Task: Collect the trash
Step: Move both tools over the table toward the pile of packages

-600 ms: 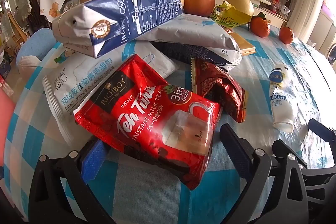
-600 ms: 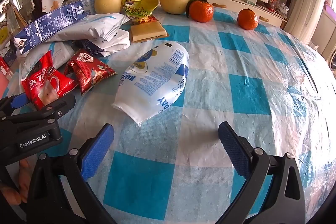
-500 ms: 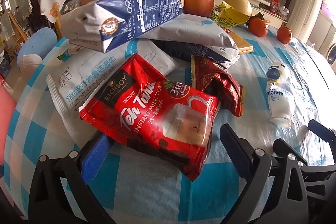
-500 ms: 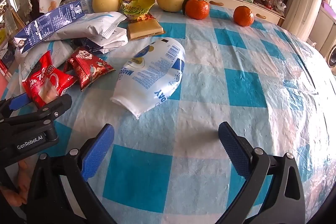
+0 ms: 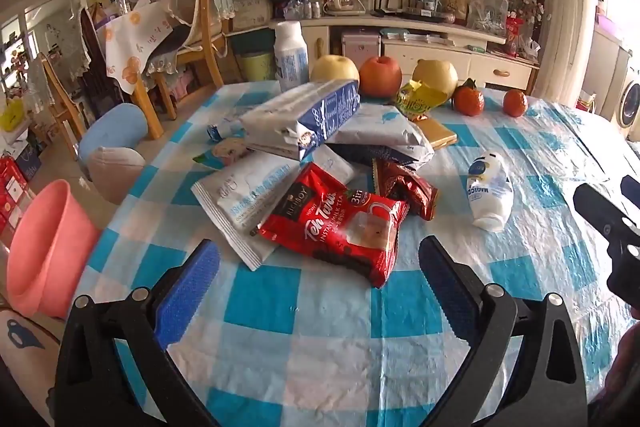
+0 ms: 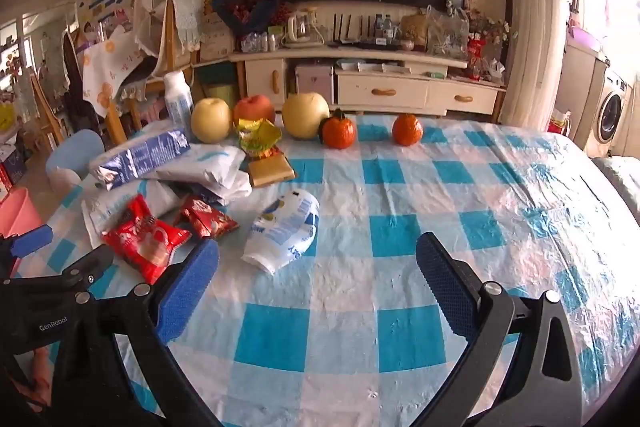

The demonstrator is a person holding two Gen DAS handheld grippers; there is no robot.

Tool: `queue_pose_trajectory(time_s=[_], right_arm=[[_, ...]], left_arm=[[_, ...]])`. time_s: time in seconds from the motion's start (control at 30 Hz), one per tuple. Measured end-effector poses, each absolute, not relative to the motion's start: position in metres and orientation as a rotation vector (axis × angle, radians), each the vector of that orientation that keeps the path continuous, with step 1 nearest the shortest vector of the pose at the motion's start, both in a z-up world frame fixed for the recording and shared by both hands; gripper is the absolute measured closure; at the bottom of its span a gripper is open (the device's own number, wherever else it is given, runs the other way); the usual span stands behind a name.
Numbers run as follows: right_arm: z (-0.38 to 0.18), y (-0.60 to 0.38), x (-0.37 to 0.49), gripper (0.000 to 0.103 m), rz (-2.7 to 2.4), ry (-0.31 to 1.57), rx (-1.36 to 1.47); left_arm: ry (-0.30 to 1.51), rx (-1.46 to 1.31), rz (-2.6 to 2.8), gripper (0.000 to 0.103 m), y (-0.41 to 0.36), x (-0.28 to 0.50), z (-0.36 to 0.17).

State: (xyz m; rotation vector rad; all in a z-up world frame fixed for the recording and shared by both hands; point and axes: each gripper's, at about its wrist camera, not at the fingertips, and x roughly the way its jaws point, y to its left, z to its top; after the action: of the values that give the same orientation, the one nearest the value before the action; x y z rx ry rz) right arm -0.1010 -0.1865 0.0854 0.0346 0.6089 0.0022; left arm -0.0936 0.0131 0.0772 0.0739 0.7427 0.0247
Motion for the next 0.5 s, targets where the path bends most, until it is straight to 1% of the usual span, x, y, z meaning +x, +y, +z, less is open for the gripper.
queue_pose_trajectory(time_s=[0.23,0.5], right_arm=[[0.114,-0.169,-0.151,0.003,0.003,0.492,0.013],[0.121,-0.169,-0.200,0.003,0.002,0.436,0.062]], left_arm=[[0.643,0.091,0.024,0.005,0.034,-0.140,0.115],[0.575,0.073,0.016,0.005,0.056,-0.186,0.143]])
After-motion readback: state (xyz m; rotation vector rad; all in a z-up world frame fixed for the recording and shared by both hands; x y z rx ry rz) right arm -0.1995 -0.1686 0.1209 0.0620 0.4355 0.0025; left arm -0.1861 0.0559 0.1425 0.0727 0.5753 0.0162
